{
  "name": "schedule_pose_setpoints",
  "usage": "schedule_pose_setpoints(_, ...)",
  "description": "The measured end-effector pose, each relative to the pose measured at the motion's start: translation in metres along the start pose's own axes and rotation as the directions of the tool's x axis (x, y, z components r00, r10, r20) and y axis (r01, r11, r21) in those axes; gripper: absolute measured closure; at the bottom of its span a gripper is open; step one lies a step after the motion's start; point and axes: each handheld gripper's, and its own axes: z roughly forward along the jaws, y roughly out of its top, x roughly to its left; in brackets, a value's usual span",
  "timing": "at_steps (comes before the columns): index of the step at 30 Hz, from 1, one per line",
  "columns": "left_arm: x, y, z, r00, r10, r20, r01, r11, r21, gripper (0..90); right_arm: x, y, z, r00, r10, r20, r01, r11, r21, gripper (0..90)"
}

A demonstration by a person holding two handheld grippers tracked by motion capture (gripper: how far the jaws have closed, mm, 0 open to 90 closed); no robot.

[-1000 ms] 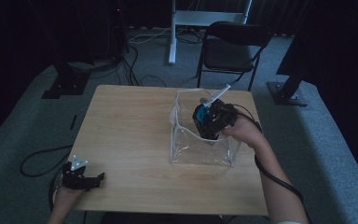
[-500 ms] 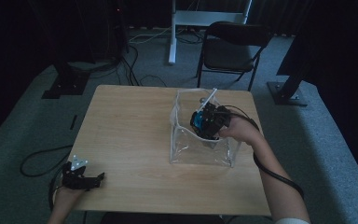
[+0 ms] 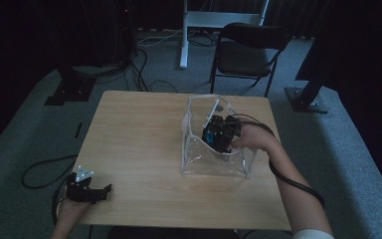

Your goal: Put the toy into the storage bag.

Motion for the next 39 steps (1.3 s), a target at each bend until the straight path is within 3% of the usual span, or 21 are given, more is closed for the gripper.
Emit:
schedule_pose_setpoints(6,0.0,0.0,0.0,1.0,-0.001,0.0,0.001,1.0,0.0,0.3,0.002,0.006,0.007,0.9989,-0.045,0.012,0.045,0.997,0.061,26.1)
schedule_pose_setpoints(25,0.0,0.0,0.0,1.0,-0.001,0.0,0.001,1.0,0.0,0.3,-0.007,0.015,0.025,0.9974,-0.07,0.018,0.065,0.98,0.19,26.1)
schedule_pose_setpoints(39,0.0,0.0,0.0,1.0,0.0,0.0,0.0,1.0,0.0,0.3,-0.01,0.016,0.036,0.9975,-0.07,-0.007,0.07,0.972,0.225,26.1)
